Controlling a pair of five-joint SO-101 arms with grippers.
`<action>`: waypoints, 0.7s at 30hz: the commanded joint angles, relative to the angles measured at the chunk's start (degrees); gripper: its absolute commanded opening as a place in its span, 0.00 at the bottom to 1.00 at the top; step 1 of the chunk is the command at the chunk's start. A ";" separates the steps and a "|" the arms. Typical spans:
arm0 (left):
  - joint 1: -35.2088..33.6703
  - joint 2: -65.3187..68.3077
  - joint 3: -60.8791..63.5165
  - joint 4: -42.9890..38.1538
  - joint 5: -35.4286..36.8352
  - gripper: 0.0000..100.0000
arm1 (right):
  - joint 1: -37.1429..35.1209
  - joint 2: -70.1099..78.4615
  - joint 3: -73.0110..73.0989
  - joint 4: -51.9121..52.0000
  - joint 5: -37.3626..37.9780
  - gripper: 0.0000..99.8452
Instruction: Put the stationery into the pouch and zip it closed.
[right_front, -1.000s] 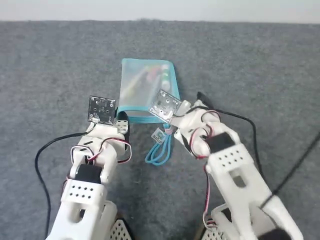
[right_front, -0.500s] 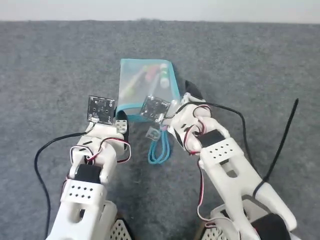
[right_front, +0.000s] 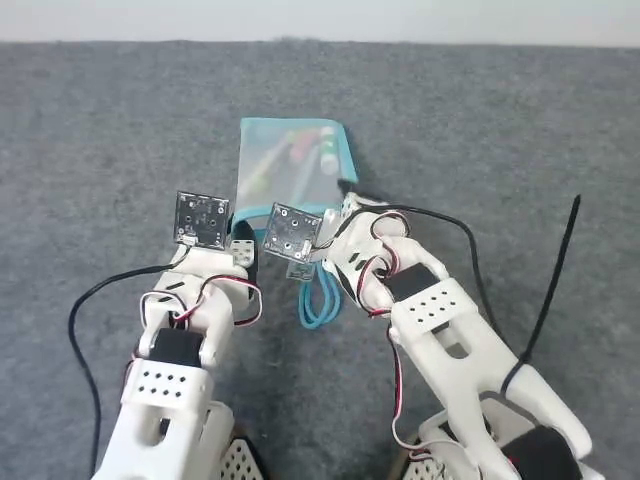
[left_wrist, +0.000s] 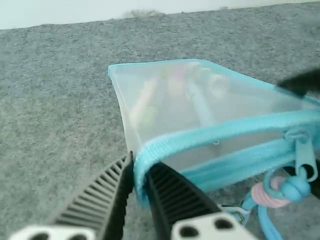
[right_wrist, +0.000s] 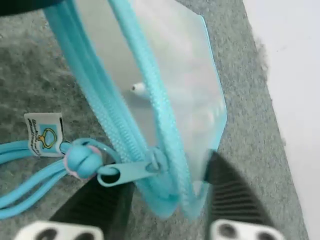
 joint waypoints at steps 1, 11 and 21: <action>0.44 -0.70 -2.77 -1.05 0.00 0.01 | -0.84 -0.22 -0.79 -1.63 -0.44 0.00; 0.53 -1.14 -2.77 -1.05 0.09 0.03 | 5.23 -0.75 -6.24 11.21 -11.16 0.01; 0.53 -1.41 -8.66 8.62 0.18 0.13 | 6.55 -0.13 -15.21 26.15 -28.75 0.01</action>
